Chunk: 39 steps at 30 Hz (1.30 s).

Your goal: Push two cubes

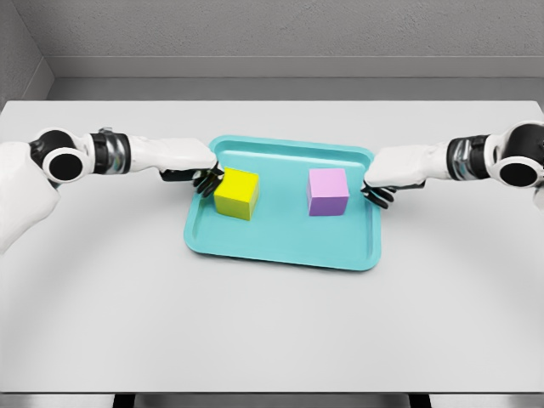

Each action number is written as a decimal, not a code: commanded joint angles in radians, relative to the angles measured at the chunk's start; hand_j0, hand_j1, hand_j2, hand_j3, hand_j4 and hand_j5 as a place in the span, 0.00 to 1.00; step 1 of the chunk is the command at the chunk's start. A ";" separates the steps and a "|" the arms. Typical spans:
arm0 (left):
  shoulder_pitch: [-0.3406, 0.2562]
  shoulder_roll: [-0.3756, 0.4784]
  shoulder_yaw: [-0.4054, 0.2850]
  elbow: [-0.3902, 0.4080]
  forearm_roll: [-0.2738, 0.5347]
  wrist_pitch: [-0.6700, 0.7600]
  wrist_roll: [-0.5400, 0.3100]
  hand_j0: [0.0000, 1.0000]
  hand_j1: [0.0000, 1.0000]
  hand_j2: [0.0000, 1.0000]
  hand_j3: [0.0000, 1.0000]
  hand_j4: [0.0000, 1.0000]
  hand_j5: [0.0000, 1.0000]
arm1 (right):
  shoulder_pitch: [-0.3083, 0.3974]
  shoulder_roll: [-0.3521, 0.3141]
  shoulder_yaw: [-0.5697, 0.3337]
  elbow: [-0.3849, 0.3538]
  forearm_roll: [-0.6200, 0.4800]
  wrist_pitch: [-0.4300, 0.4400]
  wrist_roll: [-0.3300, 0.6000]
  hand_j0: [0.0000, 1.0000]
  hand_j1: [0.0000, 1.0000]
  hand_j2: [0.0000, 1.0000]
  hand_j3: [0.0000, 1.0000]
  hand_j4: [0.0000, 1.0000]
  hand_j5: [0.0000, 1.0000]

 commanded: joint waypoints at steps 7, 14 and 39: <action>-0.002 -0.024 -0.002 -0.001 0.008 0.002 0.000 0.13 0.13 0.13 0.13 0.13 0.13 | -0.009 0.051 0.004 0.060 0.017 0.002 0.000 0.13 0.13 0.13 0.13 0.13 0.13; -0.002 -0.038 -0.002 0.003 0.014 0.002 0.000 0.13 0.13 0.13 0.13 0.13 0.13 | -0.025 0.099 0.028 0.108 0.020 0.002 0.000 0.13 0.13 0.13 0.13 0.13 0.13; -0.026 -0.031 0.010 0.108 0.052 0.002 0.000 0.15 0.15 0.15 0.15 0.15 0.15 | -0.029 0.130 0.059 0.048 0.034 0.002 0.000 0.14 0.14 0.14 0.14 0.14 0.14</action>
